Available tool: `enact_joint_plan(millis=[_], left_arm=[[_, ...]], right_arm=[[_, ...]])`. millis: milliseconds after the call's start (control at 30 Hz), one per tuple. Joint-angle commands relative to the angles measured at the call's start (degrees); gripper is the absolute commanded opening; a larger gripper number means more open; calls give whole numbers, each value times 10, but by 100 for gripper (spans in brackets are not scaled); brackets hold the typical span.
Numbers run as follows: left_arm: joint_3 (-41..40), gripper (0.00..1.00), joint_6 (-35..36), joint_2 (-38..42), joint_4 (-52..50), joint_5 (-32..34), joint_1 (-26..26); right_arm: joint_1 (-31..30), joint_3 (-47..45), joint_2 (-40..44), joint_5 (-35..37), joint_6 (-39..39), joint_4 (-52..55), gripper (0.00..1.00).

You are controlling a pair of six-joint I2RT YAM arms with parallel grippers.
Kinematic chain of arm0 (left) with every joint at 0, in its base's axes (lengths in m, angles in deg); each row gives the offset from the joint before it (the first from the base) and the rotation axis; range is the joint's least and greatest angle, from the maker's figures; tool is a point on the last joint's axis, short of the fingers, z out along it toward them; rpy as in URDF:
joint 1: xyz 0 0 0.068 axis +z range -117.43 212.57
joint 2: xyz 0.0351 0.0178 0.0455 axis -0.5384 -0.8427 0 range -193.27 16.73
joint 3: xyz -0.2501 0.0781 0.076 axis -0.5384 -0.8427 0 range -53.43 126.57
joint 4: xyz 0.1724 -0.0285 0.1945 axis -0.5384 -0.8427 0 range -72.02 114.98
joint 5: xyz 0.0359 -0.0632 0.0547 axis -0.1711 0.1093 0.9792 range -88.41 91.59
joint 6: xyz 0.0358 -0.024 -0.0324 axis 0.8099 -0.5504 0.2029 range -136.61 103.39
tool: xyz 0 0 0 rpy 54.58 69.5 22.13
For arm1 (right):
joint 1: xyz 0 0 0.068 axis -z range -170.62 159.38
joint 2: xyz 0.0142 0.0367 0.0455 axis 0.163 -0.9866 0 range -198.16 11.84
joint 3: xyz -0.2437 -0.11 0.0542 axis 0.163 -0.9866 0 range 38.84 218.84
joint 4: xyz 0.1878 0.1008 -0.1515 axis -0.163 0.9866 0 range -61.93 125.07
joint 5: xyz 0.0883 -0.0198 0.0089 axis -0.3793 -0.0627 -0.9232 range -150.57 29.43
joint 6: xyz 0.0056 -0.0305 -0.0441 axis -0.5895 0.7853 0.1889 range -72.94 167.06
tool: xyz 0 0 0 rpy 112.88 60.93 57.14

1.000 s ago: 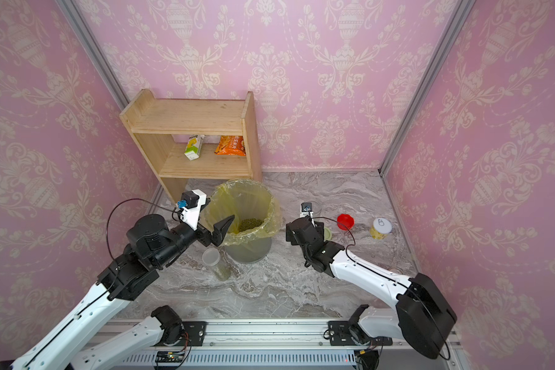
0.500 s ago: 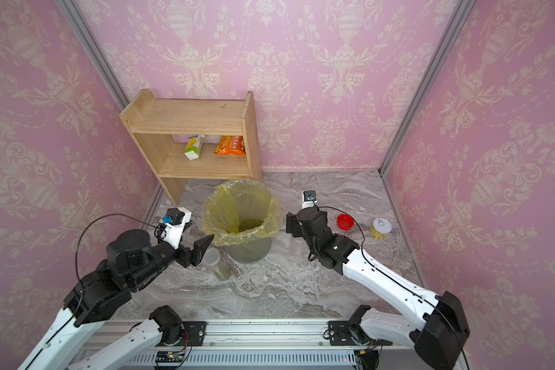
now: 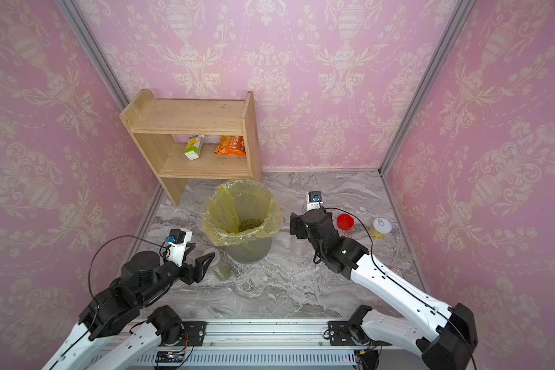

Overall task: Empty moldy mung beans from jars
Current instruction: Pick up the jar from the center of the board.

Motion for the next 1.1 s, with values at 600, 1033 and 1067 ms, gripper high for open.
enact_joint_plan(millis=[600,1033,1067], left_arm=[[-97,77,-110,34,69,3,2],[-122,74,-98,-24,106,1,3],[-125,74,-98,-24,108,4,3]], right_arm=[[3,-13,27,11,-3,18,92],[8,-21,33,14,-13,20,92],[8,-20,32,14,-15,20,92]])
